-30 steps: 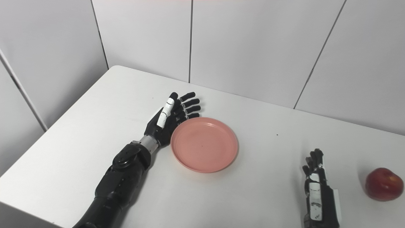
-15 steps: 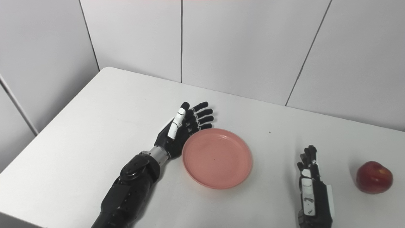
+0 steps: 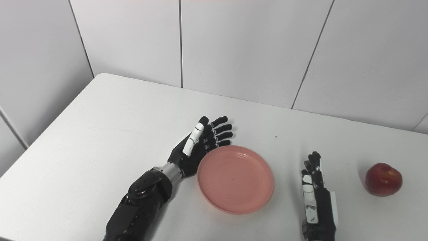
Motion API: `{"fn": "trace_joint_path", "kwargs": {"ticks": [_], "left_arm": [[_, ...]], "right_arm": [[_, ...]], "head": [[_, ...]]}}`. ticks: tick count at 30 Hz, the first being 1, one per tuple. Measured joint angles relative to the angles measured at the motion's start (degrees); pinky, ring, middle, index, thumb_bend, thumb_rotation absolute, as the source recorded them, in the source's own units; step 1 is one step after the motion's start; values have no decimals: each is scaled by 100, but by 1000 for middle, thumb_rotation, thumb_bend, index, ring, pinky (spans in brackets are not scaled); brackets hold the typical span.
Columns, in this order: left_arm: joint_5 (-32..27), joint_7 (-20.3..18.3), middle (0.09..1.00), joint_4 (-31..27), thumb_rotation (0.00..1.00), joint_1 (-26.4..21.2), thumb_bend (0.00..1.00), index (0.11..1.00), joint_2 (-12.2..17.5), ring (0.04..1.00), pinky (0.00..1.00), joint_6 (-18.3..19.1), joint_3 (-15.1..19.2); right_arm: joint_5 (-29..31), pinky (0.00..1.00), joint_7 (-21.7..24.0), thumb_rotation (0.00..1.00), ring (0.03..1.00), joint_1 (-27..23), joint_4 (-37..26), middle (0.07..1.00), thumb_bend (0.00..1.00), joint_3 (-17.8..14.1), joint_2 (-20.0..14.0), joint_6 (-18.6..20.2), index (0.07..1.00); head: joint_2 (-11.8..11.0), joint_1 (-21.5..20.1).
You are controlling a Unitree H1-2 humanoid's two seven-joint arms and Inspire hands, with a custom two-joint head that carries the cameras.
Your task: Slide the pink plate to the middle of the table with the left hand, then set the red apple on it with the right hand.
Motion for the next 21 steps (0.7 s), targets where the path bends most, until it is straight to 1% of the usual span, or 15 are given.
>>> {"fn": "trace_joint_path", "kwargs": {"ticks": [3,9,14,15,16,18,20,21], "left_arm": [[0,-2,874,-29,873,23,737,853,1,879,879,0,-30],[0,-2,872,-97,868,77,746,852,2,877,875,6,-76],[39,31,871,-138,870,100,750,852,0,876,870,6,-87],[77,51,871,-157,869,112,750,853,-9,876,871,6,-87],[99,73,873,-173,870,122,750,855,-23,879,873,6,-85],[121,77,873,-194,875,136,747,858,-34,880,873,6,-72],[125,78,874,-222,879,153,747,860,-31,881,874,6,-51],[129,82,876,-247,881,168,751,863,-27,882,877,6,-38]], "right_arm": [[-19,1000,-52,904,984,0,-21,989,761,5,45,82,1000],[-45,1000,-122,895,976,3,-57,981,769,11,117,218,996],[-81,1000,-171,907,975,50,-138,979,749,16,125,323,993],[-88,1000,-172,908,973,67,-163,977,746,15,119,361,991],[-106,1000,-172,908,969,93,-197,975,747,14,110,407,987],[-160,989,-175,906,957,161,-282,968,741,13,93,464,980],[-241,964,-189,907,938,217,-397,953,742,6,74,573,966],[-315,945,-218,910,930,223,-490,943,745,0,50,643,957]], "head": [[27,-124],[53,-212],[79,-352],[105,-439],[106,-440],[167,-676],[176,-695],[193,-834]]}}
